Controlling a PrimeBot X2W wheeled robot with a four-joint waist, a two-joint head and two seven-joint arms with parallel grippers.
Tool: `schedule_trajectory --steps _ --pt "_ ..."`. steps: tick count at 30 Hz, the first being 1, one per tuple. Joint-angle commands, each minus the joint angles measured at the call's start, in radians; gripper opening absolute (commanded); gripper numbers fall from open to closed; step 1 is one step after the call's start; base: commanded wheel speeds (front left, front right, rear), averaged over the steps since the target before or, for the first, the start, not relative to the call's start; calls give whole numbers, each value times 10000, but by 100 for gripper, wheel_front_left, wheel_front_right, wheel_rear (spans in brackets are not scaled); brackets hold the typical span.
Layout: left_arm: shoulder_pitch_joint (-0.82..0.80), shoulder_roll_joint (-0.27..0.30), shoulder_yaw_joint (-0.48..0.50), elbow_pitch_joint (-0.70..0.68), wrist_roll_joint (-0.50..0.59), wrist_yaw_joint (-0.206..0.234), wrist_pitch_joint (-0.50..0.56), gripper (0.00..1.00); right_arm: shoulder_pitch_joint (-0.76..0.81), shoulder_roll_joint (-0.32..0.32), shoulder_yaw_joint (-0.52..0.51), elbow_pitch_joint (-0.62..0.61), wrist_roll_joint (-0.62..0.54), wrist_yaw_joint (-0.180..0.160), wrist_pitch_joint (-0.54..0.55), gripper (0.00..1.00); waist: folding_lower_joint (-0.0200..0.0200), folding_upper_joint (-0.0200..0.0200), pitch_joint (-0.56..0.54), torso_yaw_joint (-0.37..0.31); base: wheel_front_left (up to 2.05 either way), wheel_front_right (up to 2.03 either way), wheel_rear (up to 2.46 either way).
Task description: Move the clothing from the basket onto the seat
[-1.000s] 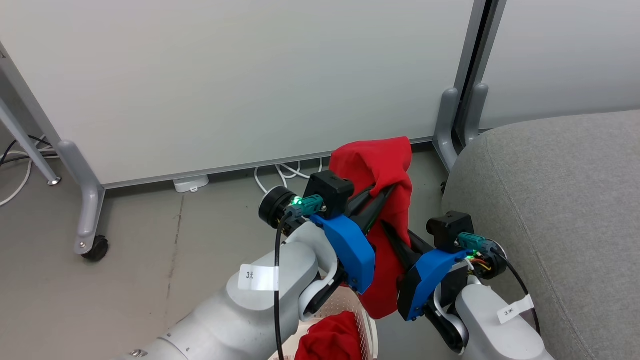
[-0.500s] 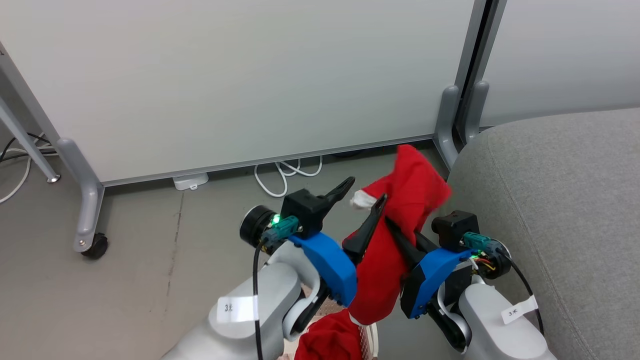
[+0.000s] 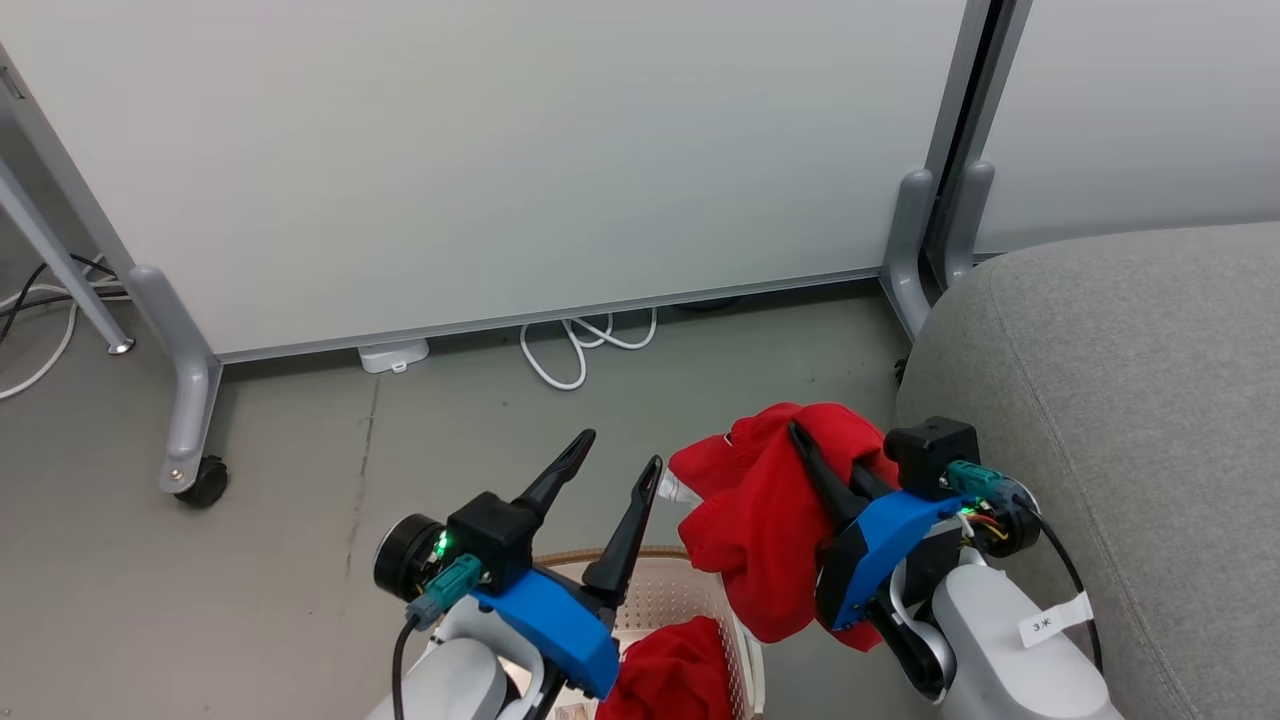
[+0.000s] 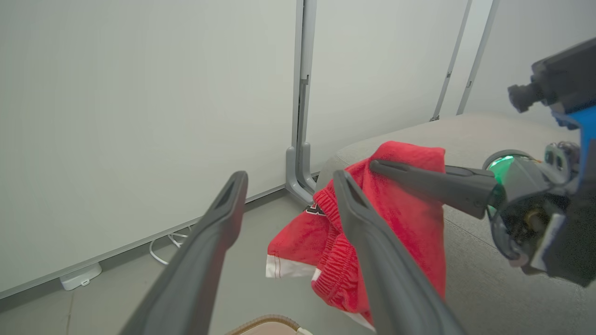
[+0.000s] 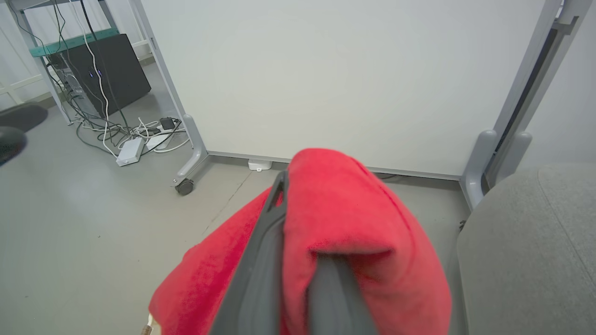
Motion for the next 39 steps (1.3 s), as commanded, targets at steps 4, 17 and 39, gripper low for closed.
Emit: schedule_trajectory --steps 4,17,39 --pt "910 3 895 -431 661 -278 -27 100 233 -33 -202 -136 -96 5 10 0 0 -1 -31 61 0 0 0" --pt "2000 -205 2265 -720 1649 -658 -27 100 440 -31 -555 -391 -272 5 147 0 0 -1 -34 59 0 0 0" --pt "2115 -298 2420 -786 1733 -736 -28 100 515 -31 -557 -607 -134 5 196 0 0 -1 82 -1084 0 0 0"
